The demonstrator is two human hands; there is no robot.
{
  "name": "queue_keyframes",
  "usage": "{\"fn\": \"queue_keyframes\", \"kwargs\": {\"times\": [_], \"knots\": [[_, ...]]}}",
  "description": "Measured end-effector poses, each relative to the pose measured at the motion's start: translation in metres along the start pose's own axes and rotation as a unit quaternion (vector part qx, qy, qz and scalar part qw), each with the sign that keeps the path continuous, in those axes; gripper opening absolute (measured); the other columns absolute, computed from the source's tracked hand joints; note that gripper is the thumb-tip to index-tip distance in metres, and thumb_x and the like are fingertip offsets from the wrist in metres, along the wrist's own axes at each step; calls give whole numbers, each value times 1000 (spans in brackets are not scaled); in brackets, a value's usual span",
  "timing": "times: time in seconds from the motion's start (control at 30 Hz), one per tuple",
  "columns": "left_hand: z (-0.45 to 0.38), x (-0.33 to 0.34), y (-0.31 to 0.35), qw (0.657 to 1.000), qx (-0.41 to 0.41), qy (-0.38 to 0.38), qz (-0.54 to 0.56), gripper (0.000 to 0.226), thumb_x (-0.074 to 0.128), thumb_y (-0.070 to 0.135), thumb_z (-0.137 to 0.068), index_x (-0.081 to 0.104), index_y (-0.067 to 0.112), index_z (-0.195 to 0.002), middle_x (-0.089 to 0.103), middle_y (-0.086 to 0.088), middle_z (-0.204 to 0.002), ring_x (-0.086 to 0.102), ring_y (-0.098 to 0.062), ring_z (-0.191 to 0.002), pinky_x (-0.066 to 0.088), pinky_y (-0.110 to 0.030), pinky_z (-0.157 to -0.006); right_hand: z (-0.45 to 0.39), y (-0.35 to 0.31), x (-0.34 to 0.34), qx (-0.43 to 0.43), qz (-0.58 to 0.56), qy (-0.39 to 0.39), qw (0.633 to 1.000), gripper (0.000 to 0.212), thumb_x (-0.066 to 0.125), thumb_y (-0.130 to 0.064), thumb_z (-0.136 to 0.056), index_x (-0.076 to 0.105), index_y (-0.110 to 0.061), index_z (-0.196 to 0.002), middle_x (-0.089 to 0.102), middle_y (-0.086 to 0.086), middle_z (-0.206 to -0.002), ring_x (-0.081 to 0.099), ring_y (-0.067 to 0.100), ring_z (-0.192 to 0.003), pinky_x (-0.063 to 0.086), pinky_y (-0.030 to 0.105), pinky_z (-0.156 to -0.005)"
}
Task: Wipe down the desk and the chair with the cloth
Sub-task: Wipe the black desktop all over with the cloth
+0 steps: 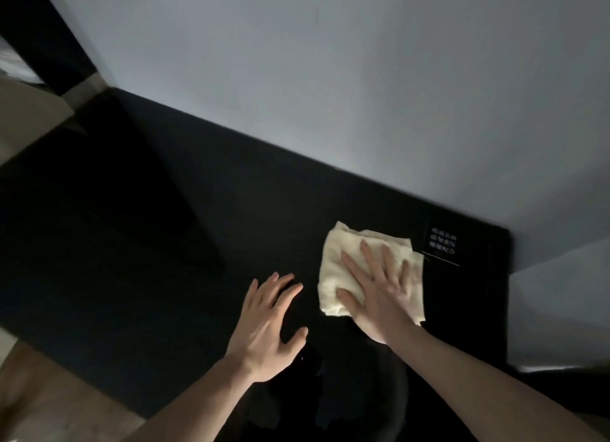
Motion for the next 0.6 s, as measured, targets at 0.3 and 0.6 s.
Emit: {"fn": "queue_keyframes", "kwargs": {"times": [0.3,0.6], "knots": [[77,-92,-193,966,-247,27,-79,86,61,66,-94,30,30,-165,19,3,-176,8,-26,-164,7,-53,-133,-33,-87,-3,-37,-18,-25,999,81,14,-86,-96,-13,-53,-165,-35,-13,-171,-29,32,-160,-18,66,-125],[134,-172,-323,943,-315,19,-109,96,62,71,-92,20,34,-169,8,4,-178,-1,-28,-164,6,-55,-132,-25,-80,2,74,-21,6,997,83,2,-93,-87,-27,-59,-157,-30,-12,-172,-22,34,-162,-10,72,-125]]}}
Point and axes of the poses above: each hand's wrist, its own z-axis away from the middle knuckle, its own x-axis out of the palm, y = z × x, the point moved 10 cm from there along -z, towards the middle knuckle
